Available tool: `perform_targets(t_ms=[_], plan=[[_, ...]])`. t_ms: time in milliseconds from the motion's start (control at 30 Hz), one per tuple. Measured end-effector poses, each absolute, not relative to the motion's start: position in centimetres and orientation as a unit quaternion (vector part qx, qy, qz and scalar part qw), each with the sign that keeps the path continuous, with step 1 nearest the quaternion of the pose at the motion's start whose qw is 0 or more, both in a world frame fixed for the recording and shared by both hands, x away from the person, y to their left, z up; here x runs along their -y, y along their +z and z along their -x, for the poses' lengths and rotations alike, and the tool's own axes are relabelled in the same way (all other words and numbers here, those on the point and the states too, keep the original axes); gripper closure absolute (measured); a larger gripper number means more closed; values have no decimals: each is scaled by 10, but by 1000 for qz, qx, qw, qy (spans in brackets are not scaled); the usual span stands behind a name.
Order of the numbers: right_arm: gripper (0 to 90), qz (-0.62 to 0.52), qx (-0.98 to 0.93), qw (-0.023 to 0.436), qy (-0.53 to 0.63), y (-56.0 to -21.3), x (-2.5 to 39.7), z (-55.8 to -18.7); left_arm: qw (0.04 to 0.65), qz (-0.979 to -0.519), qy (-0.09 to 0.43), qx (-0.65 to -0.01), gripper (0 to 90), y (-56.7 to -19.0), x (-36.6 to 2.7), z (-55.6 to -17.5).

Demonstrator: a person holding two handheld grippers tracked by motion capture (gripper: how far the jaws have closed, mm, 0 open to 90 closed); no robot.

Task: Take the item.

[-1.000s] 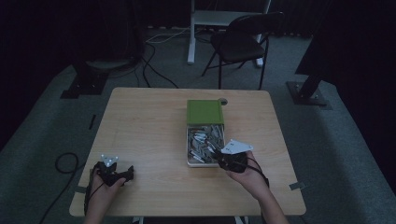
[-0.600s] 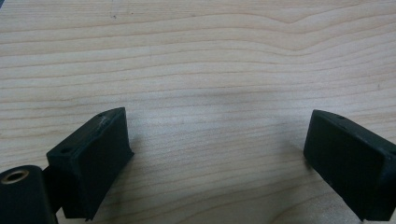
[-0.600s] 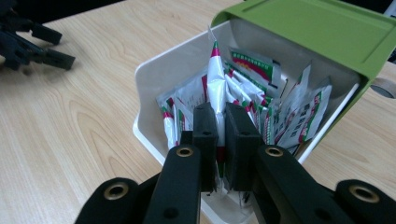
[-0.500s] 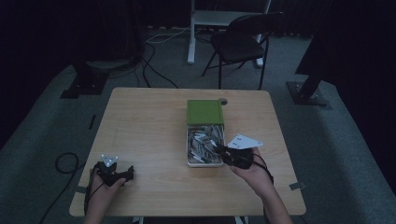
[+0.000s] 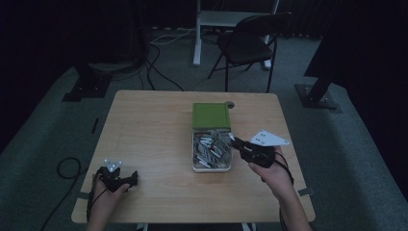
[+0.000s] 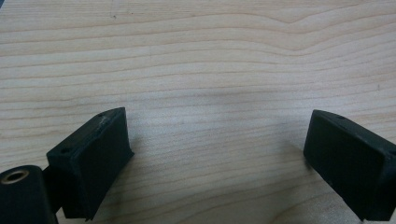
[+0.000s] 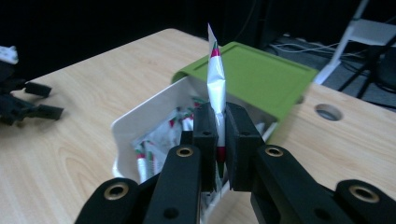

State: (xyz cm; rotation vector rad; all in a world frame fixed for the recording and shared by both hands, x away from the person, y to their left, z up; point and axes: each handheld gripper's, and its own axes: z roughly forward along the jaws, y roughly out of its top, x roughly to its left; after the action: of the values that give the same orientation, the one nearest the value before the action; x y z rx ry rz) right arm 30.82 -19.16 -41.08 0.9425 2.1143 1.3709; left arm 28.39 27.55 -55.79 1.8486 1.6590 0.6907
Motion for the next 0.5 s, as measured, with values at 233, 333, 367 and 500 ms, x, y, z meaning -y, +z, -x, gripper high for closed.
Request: perform_targets(t_ms=[233,333,367,500], plan=[[843,-365,-751,244,493,-405,214,-308,278,-689,257,-618,78,-558,-276,-284],[843,-376,-748,250,486,-408,226,-309,278,-689,257,-618,78,-558,-276,-284],[843,-379,-750,251,481,-410,229,-310,278,-688,257,-618,78,-558,-275,-284],[843,-400,-745,252,471,-419,244,-311,278,-688,257,-618,78,-558,-275,-284]])
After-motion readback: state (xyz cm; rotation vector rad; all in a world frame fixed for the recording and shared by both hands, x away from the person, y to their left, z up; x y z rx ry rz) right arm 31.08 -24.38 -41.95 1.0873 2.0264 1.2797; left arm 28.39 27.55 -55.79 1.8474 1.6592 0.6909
